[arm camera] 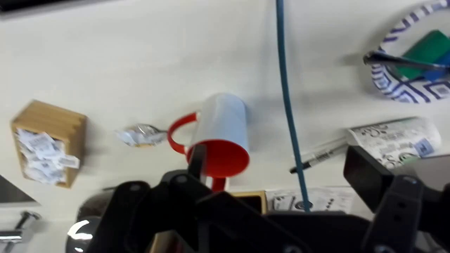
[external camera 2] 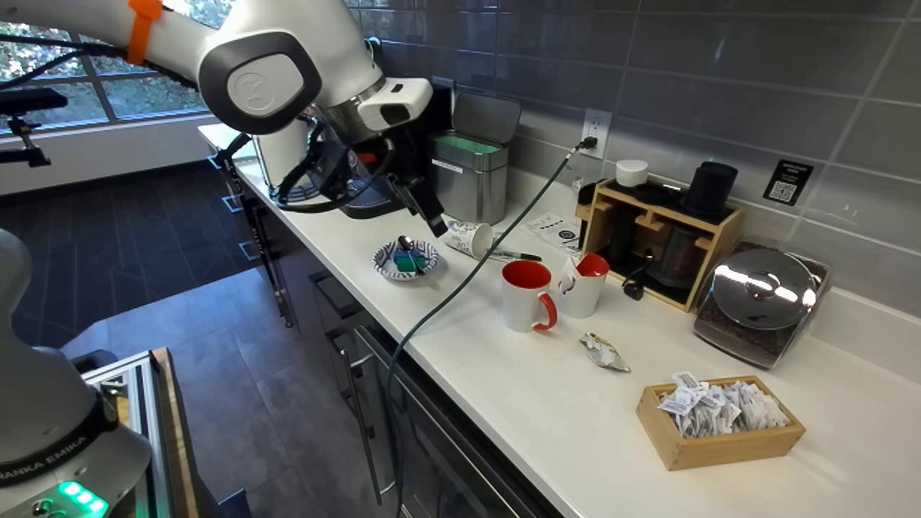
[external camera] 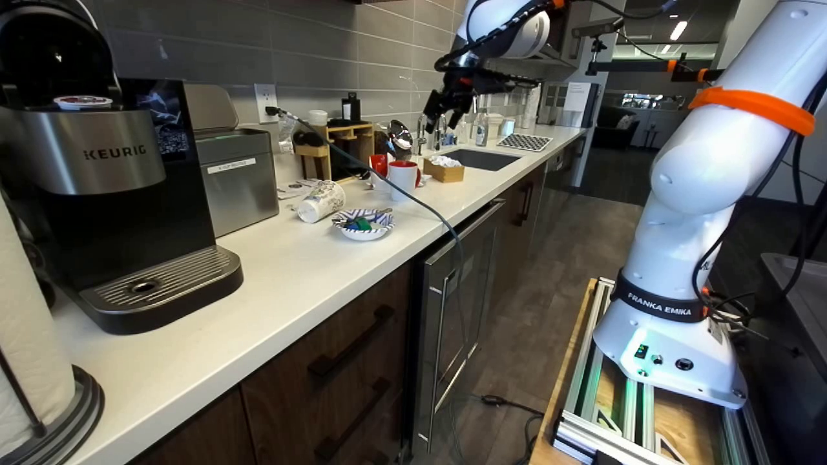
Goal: Put the cup on the counter bottom first
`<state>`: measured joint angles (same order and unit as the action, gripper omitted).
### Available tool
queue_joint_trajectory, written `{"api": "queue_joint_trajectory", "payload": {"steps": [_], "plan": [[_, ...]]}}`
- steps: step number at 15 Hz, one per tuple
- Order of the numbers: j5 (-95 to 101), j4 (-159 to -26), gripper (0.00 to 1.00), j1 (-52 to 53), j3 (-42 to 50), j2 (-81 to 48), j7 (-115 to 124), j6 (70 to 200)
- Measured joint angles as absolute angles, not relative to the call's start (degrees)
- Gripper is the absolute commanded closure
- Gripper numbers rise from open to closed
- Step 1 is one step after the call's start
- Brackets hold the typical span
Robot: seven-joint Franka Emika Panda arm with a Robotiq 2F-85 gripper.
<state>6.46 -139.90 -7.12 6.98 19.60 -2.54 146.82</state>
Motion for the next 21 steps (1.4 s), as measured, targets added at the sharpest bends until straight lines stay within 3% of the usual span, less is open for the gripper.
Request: {"api": "queue_joint_trajectory", "payload": {"steps": [5, 11, 21], "plan": [[-12.97, -135.58, 0.00, 6.91, 8.81, 11.38, -15.06, 156.35], [-38.34, -124.18, 0.00, 24.08, 19.23, 3.06, -40.28, 149.63], [-39.35, -121.80, 0.00, 9.69, 6.02, -1.18, -45.34, 145.27]]}}
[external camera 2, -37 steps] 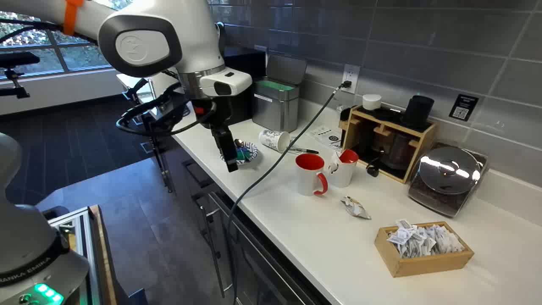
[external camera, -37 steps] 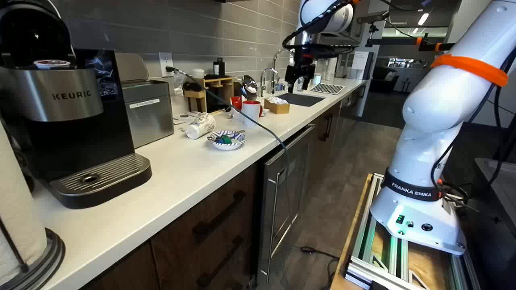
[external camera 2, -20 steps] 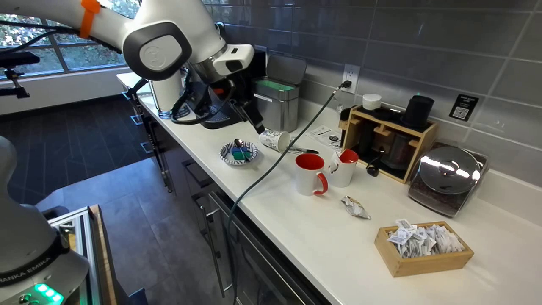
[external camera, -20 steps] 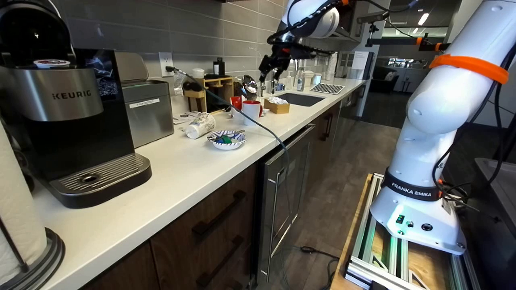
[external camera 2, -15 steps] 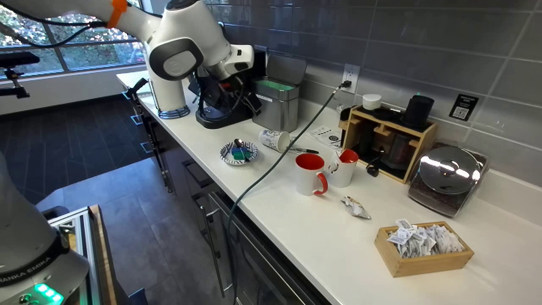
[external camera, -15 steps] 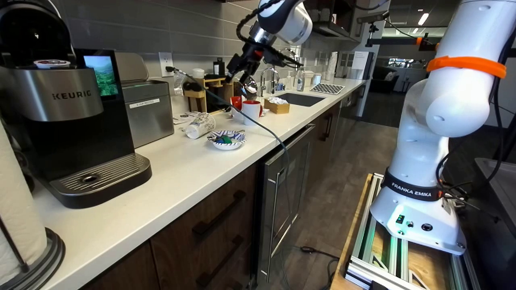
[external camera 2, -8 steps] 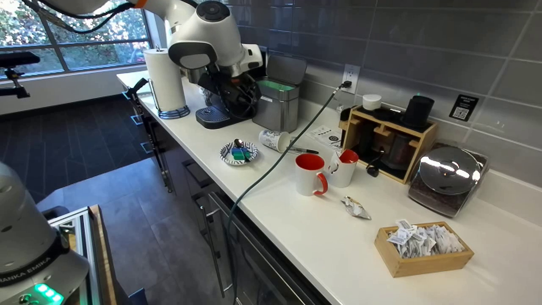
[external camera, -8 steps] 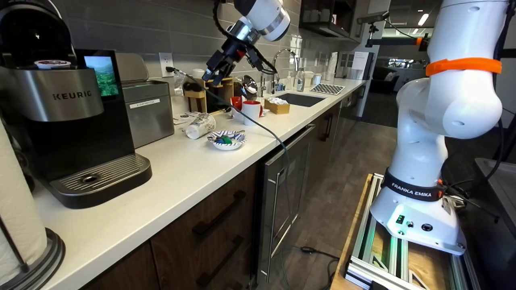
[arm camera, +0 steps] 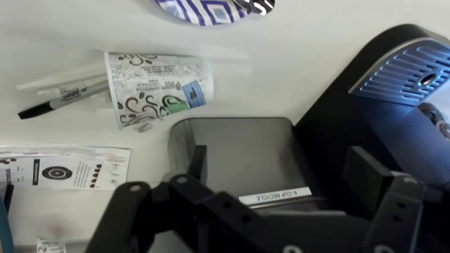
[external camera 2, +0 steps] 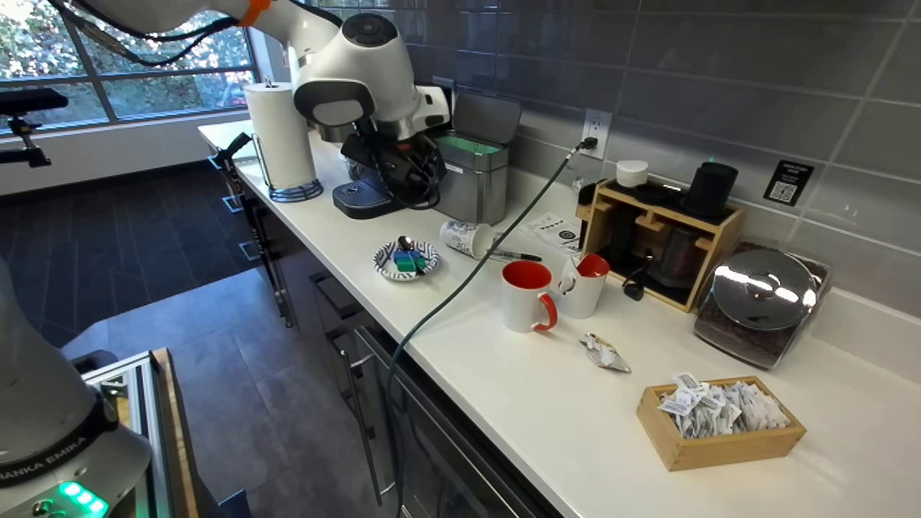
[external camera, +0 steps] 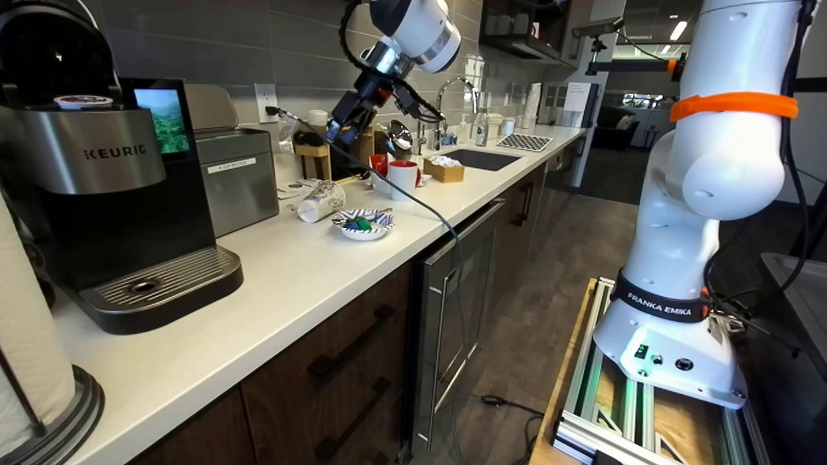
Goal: Put the cup on the counter bottom first
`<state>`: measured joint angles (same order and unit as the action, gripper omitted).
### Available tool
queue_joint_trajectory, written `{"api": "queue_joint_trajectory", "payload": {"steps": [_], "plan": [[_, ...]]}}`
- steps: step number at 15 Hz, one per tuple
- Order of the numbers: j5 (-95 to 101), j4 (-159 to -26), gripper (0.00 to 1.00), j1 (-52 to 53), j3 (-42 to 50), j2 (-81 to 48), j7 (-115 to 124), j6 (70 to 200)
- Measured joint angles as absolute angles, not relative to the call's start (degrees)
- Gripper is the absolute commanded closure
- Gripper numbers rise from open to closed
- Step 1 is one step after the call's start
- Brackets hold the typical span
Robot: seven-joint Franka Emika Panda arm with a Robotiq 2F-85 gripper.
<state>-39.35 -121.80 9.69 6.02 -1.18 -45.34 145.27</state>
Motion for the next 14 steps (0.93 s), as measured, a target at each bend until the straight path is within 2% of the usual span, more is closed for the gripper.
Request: {"api": "queue_joint_trajectory", "payload": {"steps": [6, 14], "plan": [[-38.62, -114.68, 0.00, 2.75, 1.30, -12.13, -49.59, 138.86], [-37.73, -101.03, 0.00, -6.26, -0.73, -23.85, -50.15, 131.22]]}}
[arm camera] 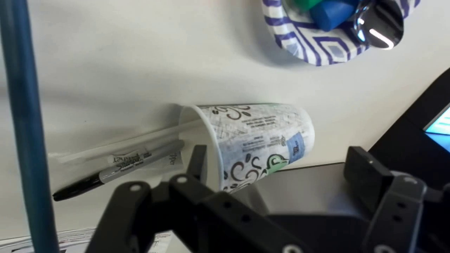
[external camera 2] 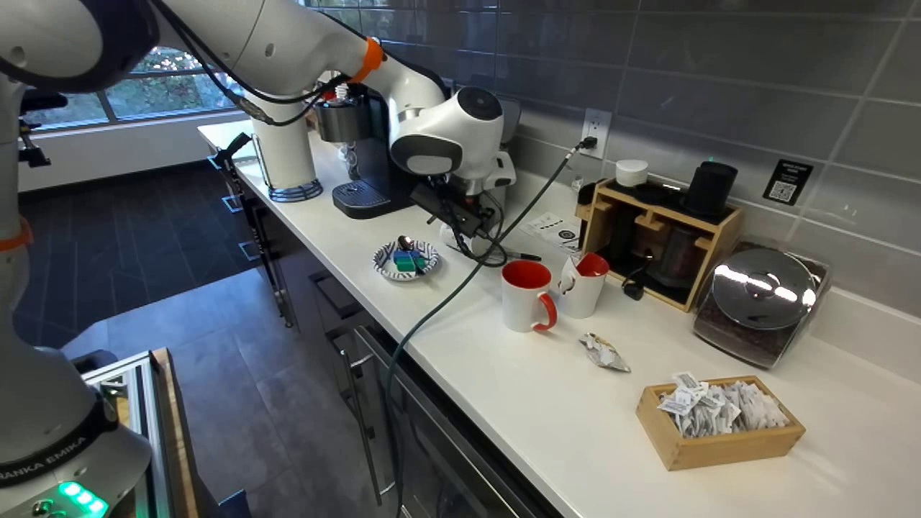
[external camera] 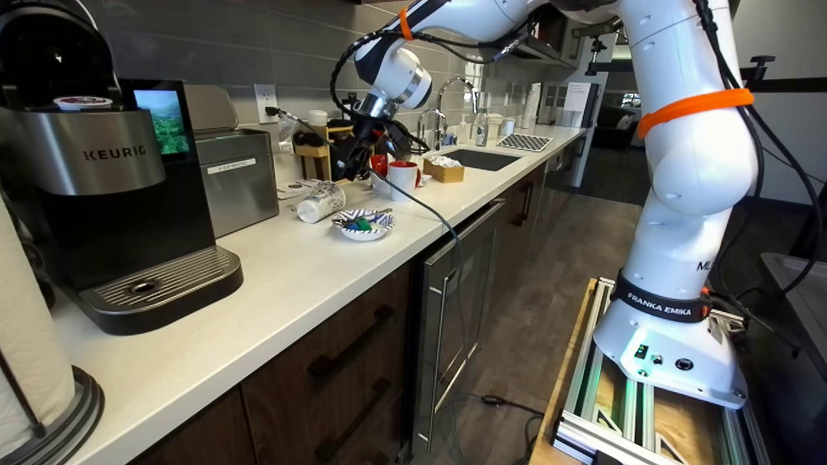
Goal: Put the cup on the counter bottom first
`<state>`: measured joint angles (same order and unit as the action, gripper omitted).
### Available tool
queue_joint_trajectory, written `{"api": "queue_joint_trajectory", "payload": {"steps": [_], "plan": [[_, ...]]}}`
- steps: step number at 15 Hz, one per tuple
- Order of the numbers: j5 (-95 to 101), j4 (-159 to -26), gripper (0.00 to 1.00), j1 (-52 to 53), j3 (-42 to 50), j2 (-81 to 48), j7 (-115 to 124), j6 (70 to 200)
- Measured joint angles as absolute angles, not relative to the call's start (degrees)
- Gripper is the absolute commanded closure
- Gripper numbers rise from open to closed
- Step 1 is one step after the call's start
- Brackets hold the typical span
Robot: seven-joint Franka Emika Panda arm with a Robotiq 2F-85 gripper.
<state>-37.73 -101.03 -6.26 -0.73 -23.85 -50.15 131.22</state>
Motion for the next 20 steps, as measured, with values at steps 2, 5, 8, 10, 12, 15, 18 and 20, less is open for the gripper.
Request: {"api": "queue_joint_trajectory", "payload": {"steps": [2, 5, 8, 10, 12, 15, 18, 20], "plan": [[-37.82, -99.39, 0.00, -6.95, -2.07, -25.65, -50.13, 131.19], [-38.45, -97.24, 0.00, -7.18, -3.99, -27.63, -49.80, 131.50], [-38.45, -95.45, 0.00, -7.20, -4.69, -28.83, -49.08, 131.59], [-37.89, -94.73, 0.00, -7.20, -4.68, -29.31, -47.60, 131.59], [-36.76, -94.42, 0.00, -7.20, -4.63, -29.63, -45.57, 131.59], [-35.46, -94.42, 0.00, -7.20, -4.74, -29.87, -43.22, 131.59], [-35.56, -94.36, 0.01, -7.27, -5.71, -30.37, -42.94, 132.21], [-35.80, -94.27, 0.09, -7.24, -6.96, -31.11, -42.94, 134.26]]}}
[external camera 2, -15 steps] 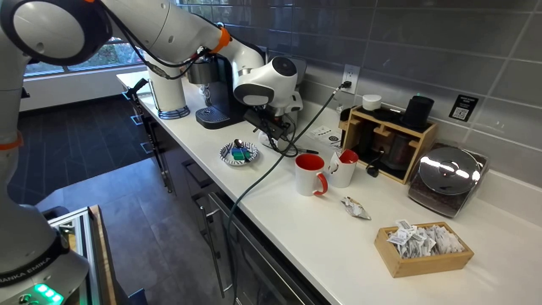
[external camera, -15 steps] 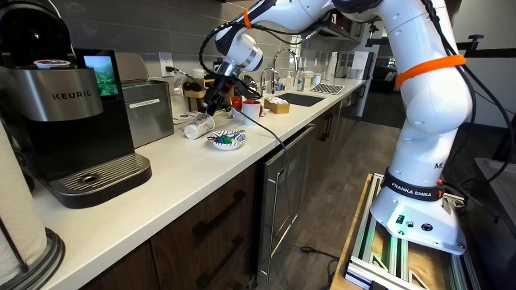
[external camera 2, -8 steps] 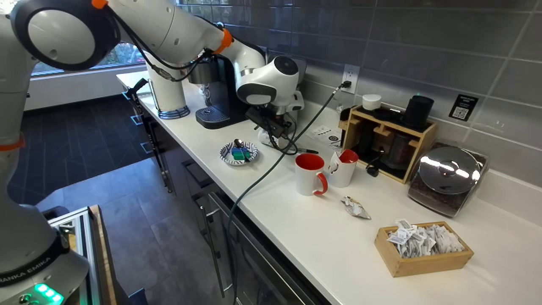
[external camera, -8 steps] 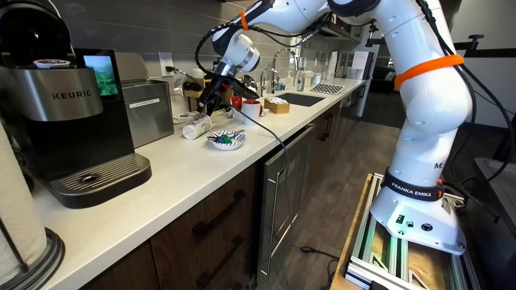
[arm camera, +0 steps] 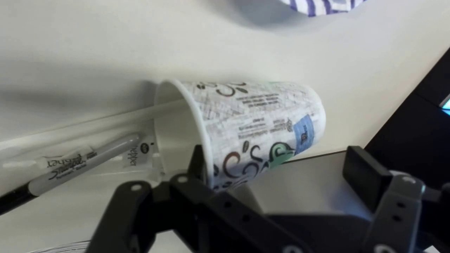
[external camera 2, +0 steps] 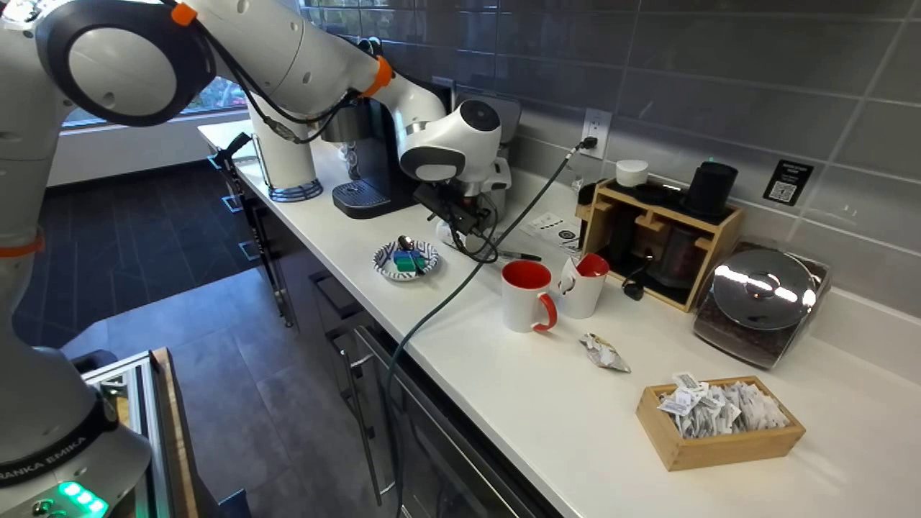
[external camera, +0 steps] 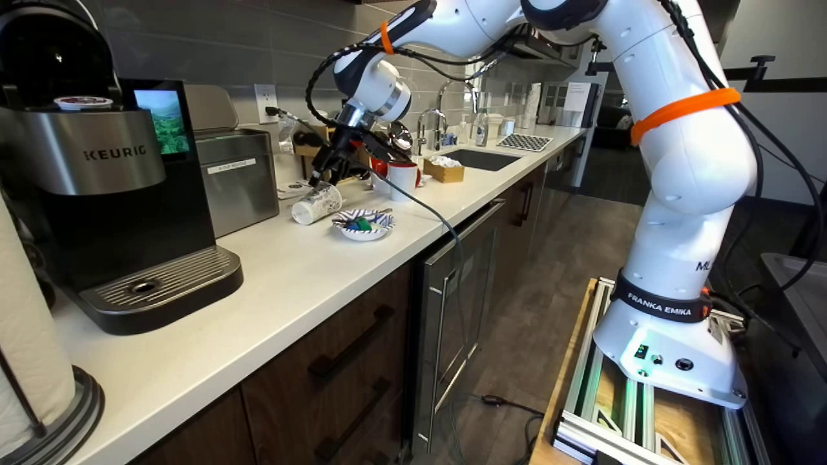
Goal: Put the cup on the counter bottom first
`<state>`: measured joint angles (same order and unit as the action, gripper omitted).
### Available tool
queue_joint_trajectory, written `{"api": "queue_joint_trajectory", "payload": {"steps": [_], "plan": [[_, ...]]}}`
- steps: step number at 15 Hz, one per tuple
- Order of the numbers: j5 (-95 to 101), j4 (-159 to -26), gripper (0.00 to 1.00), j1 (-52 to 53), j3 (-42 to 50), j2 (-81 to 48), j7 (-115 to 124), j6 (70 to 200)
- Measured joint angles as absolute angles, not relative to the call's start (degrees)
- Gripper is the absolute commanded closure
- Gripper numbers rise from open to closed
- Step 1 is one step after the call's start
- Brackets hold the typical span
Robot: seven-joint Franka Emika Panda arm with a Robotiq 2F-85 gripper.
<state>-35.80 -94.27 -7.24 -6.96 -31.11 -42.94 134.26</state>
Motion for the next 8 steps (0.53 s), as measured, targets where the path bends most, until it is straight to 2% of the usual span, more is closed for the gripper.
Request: {"api": "queue_joint_trajectory", "payload": {"steps": [1, 2, 8], "plan": [[-36.04, -94.16, 0.26, -7.24, -7.70, -31.58, -42.95, 135.45], [-36.15, -93.98, 0.29, -7.22, -8.38, -32.06, -42.95, 136.37], [-36.21, -92.87, 0.77, -7.51, -10.20, -32.94, -42.90, 137.32]]}}
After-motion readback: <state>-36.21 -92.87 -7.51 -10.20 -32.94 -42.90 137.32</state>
